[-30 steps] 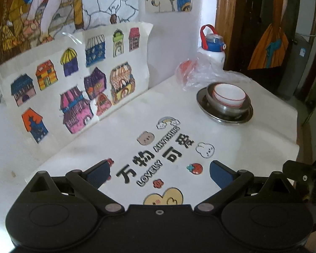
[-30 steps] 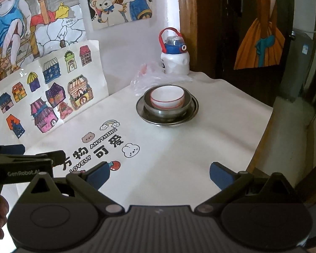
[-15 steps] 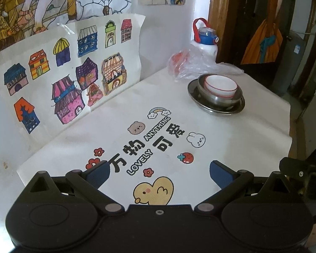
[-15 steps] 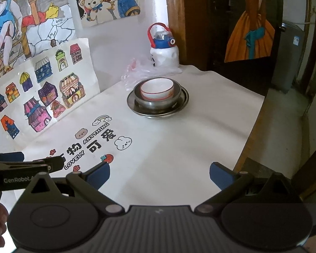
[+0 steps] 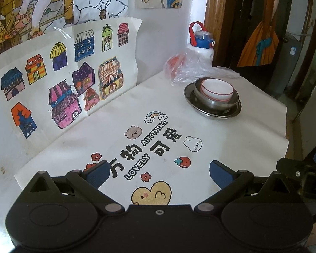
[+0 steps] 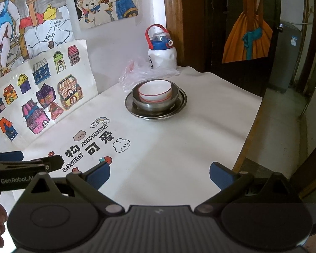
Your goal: Organize plates and bowls
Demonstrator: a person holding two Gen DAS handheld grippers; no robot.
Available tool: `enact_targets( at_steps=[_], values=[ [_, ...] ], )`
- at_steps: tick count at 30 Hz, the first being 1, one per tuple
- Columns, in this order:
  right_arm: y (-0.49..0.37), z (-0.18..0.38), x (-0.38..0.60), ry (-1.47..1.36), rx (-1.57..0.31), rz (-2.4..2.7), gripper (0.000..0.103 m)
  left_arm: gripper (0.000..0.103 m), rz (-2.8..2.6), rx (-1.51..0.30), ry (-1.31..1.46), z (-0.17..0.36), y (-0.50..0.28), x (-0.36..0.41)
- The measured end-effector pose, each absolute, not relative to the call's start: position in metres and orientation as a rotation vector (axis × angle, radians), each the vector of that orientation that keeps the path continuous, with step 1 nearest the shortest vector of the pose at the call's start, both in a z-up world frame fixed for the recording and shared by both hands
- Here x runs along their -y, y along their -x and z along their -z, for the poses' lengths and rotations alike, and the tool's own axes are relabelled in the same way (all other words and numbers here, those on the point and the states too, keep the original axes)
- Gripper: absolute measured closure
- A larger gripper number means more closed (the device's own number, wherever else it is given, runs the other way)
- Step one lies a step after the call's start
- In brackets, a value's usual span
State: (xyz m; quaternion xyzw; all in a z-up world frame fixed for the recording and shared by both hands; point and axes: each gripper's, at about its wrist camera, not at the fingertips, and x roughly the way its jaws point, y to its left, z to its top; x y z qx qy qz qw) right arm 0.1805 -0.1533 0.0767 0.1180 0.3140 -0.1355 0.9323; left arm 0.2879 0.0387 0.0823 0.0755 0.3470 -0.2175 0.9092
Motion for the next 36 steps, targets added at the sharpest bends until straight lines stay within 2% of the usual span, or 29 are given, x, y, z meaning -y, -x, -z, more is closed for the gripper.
enact_targets(
  at_steps=[36],
  values=[
    [-0.199,-0.077,0.150,-0.226,-0.673,0.292,0.000,0.005,0.476,-0.732,-0.127,-0.077,-0.306,-0.042]
  ],
)
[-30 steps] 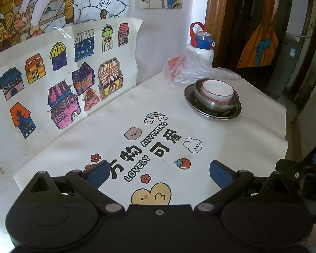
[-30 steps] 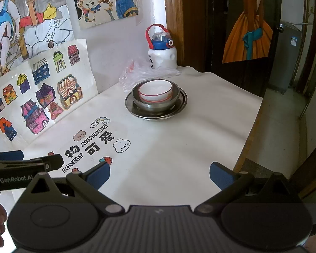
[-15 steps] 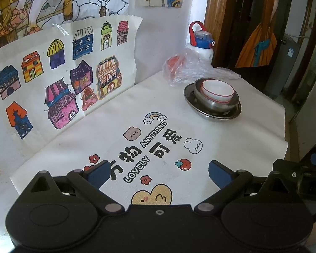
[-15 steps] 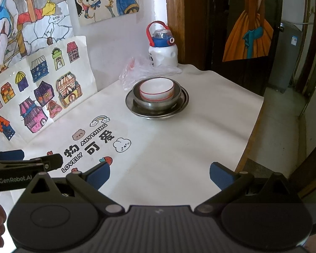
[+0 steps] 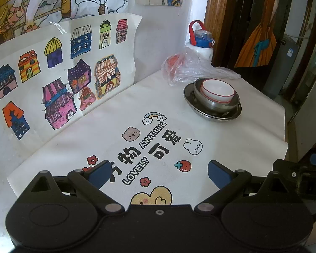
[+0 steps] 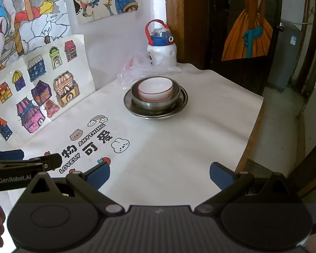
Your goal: Organize plates and bowls
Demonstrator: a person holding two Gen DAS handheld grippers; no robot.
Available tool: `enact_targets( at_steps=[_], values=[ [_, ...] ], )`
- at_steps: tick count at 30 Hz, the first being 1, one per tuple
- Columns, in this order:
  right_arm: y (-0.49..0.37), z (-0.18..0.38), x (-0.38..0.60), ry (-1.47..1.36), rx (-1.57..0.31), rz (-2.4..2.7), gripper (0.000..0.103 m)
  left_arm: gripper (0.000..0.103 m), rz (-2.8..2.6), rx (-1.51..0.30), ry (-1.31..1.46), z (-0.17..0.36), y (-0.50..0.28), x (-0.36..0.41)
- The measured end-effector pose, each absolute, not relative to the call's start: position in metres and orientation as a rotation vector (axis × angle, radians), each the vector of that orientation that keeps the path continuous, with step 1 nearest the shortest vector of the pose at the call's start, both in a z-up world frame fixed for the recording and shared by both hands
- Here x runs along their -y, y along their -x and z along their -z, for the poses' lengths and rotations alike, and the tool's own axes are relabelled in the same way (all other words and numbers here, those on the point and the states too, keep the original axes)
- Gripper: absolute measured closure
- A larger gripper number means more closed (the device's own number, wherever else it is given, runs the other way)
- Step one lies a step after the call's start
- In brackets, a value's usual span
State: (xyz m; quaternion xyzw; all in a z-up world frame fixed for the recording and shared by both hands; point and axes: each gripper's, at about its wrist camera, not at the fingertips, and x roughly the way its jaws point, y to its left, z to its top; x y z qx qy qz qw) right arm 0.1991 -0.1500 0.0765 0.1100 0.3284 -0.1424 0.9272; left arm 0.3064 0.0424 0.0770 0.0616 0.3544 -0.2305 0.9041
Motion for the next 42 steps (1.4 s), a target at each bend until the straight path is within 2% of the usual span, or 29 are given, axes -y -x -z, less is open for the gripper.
enact_targets(
  at_steps=[42],
  values=[
    [-0.1963,-0.0780,0.1525,-0.228,-0.676,0.300,0.000,0.006,0.478,-0.720,-0.122,-0.0800,-0.3029,-0.0434]
  ],
)
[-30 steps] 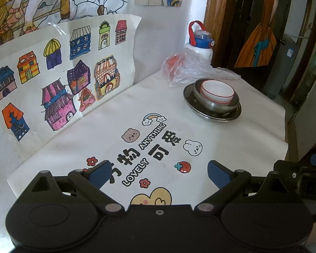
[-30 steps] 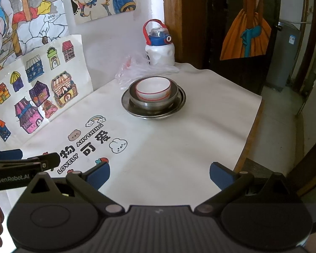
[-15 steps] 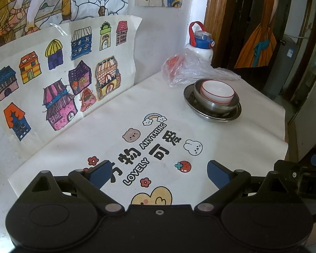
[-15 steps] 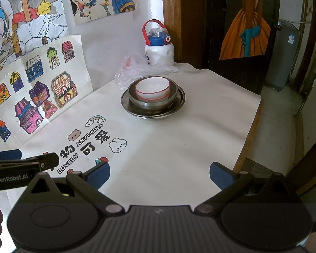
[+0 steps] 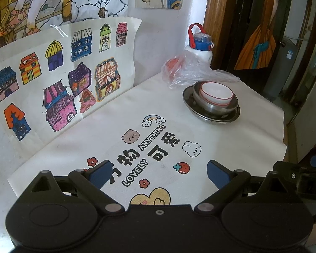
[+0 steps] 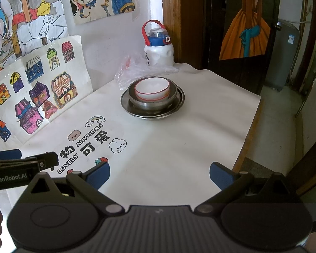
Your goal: Organize plates and bowls
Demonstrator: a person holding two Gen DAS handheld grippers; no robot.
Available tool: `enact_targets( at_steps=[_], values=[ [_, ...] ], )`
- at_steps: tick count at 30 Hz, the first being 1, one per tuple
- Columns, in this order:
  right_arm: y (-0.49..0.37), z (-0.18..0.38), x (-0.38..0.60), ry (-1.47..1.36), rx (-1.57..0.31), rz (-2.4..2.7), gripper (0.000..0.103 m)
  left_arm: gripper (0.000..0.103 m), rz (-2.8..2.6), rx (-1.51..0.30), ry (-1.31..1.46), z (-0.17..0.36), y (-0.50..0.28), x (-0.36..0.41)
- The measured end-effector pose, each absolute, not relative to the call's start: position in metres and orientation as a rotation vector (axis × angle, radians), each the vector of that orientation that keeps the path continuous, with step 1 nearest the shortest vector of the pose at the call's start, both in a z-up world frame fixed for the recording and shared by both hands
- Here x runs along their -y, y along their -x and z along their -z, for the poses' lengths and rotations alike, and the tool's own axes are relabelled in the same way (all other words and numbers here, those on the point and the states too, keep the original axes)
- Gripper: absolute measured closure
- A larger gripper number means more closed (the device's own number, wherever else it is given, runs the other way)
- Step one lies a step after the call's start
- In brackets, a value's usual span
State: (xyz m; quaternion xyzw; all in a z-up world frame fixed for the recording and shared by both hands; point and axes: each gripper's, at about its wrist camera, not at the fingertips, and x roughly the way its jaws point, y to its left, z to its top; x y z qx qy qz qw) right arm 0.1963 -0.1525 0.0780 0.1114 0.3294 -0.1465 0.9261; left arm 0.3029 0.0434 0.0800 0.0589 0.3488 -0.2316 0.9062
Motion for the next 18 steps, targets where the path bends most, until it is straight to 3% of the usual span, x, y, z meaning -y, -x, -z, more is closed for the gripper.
enact_targets(
  at_steps=[18],
  values=[
    [-0.1939,-0.0782,0.1531,-0.229,-0.675,0.300,0.000,0.006,0.478,-0.717,-0.123,-0.0811,-0.3010,-0.0431]
  ],
)
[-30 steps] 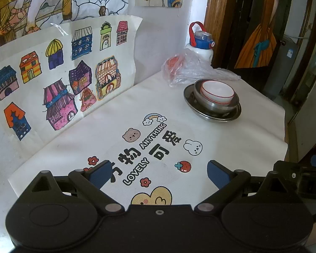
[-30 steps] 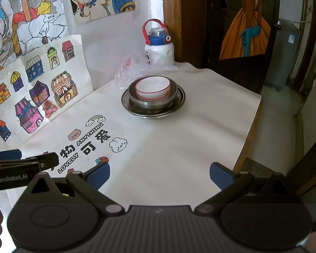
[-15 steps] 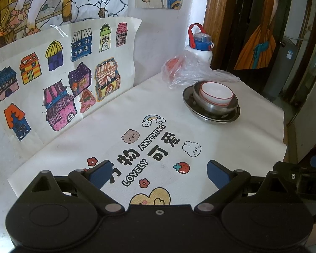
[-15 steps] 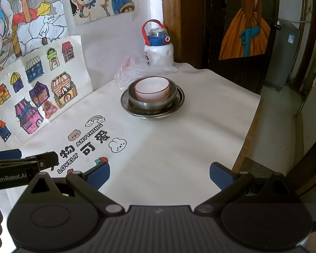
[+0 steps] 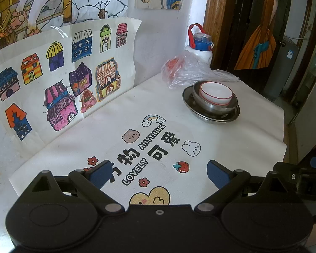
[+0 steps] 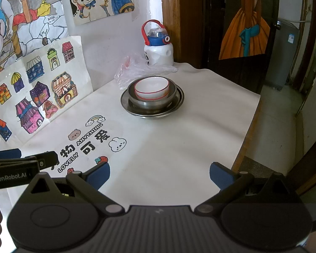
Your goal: Organize plates and bowls
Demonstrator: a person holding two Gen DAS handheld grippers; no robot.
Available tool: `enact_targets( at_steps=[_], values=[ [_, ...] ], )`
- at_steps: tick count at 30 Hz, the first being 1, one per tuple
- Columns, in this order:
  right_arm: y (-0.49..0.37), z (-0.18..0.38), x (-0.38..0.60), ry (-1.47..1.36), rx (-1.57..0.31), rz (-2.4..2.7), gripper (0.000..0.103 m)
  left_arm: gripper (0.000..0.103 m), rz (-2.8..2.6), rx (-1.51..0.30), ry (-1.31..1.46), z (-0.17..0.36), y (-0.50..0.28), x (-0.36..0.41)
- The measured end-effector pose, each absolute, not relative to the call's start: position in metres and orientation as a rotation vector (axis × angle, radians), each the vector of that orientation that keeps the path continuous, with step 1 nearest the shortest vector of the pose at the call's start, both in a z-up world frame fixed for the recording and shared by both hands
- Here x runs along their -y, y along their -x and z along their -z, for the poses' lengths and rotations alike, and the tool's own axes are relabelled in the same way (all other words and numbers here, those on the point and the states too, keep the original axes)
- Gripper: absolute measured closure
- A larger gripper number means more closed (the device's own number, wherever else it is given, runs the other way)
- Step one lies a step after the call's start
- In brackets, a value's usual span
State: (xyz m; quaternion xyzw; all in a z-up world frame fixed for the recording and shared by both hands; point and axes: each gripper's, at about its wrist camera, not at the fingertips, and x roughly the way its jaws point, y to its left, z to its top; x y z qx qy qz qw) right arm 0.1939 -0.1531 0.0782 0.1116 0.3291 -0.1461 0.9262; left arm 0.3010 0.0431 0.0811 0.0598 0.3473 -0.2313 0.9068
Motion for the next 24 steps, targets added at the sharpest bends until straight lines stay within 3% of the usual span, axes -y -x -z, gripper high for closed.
enact_targets(
  at_steps=[24],
  values=[
    [-0.1911,-0.0786,0.1533,-0.233,-0.672,0.301,0.000,0.006,0.480,-0.713,-0.127,-0.0828,-0.2949,-0.0415]
  ],
)
